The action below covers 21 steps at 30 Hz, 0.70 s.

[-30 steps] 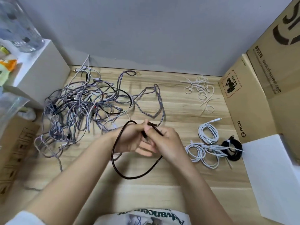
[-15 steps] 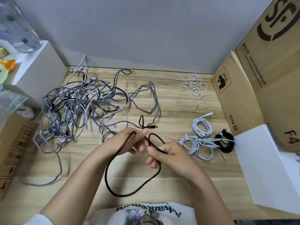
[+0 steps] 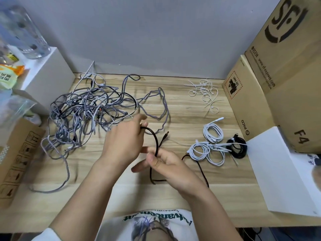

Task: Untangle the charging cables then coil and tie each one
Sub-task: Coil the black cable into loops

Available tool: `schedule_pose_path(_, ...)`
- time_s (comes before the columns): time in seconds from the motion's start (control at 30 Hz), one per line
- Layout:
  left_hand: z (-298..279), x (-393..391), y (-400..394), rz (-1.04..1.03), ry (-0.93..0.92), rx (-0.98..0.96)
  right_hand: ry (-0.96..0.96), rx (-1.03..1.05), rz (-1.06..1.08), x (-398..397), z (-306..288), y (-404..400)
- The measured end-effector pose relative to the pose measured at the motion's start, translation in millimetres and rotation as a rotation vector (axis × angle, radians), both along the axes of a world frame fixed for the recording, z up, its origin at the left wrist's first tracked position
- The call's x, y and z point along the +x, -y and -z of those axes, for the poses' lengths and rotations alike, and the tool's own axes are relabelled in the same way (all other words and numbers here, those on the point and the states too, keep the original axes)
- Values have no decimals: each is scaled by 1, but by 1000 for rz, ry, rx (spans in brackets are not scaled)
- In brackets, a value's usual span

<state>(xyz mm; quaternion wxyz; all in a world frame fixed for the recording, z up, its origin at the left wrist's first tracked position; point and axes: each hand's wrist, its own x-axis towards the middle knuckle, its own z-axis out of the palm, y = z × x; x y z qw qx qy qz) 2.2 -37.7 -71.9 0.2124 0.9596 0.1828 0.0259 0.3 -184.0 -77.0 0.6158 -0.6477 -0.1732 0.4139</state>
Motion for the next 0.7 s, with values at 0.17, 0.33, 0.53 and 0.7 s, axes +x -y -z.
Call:
schedule_pose_path(0.17, 3, -5, -8, 106, -10, -94, -154, 108, 191, -1, 5, 3)
schedule_pose_path(0.33, -13, -15, 2, 279, 178, -414, -13, -8, 248, 13, 2, 11)
schedule_pose_path(0.53, -23, -23, 9, 78, -97, -1217, 177, 97, 362, 21, -13, 20)
schedule_pose_path(0.7, -28, -31, 10, 317, -344, -2279, 219, 188, 363, 21, -13, 14)
